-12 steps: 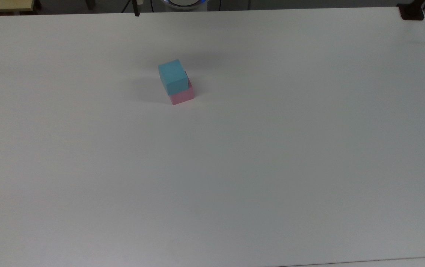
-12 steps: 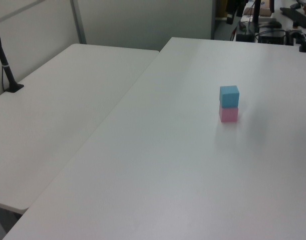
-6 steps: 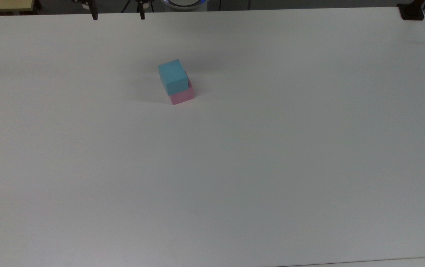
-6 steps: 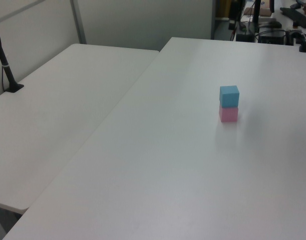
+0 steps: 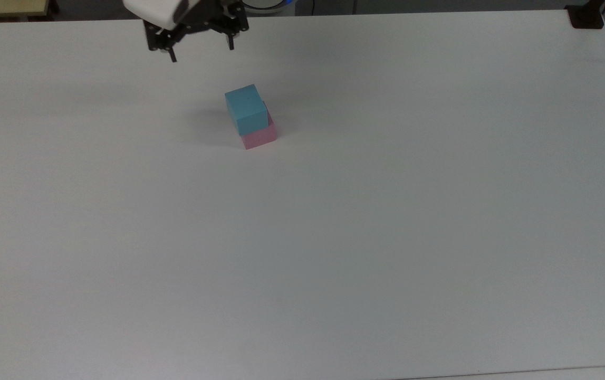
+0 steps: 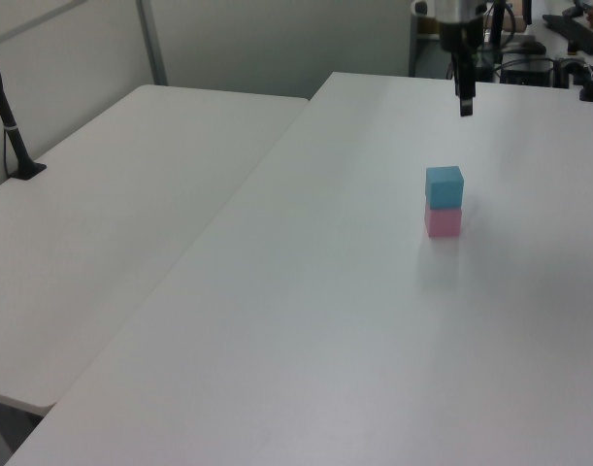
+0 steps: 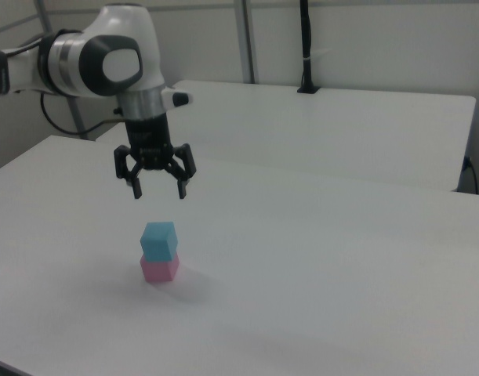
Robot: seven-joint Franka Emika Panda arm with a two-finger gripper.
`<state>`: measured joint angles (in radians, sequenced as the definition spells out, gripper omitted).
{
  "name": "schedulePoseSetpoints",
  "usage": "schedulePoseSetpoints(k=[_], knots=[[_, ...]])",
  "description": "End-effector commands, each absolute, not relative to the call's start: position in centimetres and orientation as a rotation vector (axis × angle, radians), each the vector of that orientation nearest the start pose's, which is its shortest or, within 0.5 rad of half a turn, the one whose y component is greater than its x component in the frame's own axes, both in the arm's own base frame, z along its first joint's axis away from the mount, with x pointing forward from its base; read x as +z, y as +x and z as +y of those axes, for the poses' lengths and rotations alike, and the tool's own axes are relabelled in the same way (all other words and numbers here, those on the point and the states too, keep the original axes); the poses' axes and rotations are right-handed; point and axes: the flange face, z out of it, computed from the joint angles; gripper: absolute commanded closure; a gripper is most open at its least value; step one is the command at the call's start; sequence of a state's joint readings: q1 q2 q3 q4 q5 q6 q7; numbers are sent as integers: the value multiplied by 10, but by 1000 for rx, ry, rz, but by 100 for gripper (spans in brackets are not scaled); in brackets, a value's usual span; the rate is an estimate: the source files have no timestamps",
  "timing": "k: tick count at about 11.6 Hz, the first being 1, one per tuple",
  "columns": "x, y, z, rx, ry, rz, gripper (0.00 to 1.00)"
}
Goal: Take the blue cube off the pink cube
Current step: 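Lower the open gripper down onto the light-blue cube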
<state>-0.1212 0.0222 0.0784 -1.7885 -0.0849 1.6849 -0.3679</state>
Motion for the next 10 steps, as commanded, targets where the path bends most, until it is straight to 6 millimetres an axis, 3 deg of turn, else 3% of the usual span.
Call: schedulePoseSetpoints(k=[1,6,9,10], knots=[[472,543,-1,357,-3110,-663,0],[414,565,23,408,-3174,-603,0],[404,568,42,404,-3184,-622,1],[396,569,43,425,-3186,-637,13]])
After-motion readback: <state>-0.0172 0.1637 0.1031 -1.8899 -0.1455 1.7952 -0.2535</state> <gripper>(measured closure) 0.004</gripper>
